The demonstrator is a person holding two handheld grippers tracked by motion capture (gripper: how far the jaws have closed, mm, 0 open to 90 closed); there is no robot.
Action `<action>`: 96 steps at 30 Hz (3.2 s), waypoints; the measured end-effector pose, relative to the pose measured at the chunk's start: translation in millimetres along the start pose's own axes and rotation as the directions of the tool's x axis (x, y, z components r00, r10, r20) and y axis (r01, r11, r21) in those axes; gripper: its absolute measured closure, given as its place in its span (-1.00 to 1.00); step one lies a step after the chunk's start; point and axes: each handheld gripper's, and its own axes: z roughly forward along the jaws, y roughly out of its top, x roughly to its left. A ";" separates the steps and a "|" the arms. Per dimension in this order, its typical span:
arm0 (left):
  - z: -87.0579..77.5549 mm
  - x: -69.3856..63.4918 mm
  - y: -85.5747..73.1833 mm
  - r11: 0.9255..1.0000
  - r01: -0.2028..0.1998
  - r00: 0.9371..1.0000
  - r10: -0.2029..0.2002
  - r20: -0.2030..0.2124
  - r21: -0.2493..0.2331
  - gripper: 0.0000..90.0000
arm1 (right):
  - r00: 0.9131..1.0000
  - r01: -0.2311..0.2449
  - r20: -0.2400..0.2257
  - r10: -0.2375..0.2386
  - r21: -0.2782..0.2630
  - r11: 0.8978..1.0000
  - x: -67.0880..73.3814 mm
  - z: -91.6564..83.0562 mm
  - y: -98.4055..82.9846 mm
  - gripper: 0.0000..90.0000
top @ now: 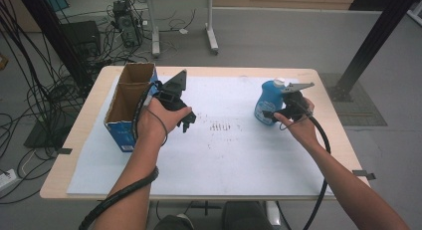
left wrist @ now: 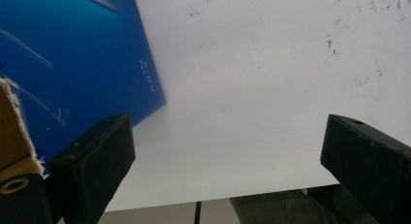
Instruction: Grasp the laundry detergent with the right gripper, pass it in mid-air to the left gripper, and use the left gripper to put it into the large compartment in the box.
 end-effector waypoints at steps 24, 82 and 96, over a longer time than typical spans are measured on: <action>-1.8 1.9 -1.8 1.000 0.001 1.000 -0.001 0.000 -0.009 -0.87 | 1.000 -0.006 0.011 0.006 0.009 1.000 -1.1 1.1 -1.0 -0.94; -5.1 3.5 -2.5 1.000 0.003 1.000 -0.003 -0.001 -0.019 -0.87 | 0.999 -0.022 0.032 0.022 -0.008 1.000 -3.7 -0.2 -2.1 -0.94; -4.2 1.7 -1.8 1.000 -0.004 1.000 0.004 -0.001 -0.014 -0.87 | 0.999 -0.030 0.031 0.031 -0.013 0.999 -4.4 1.3 -2.5 -0.88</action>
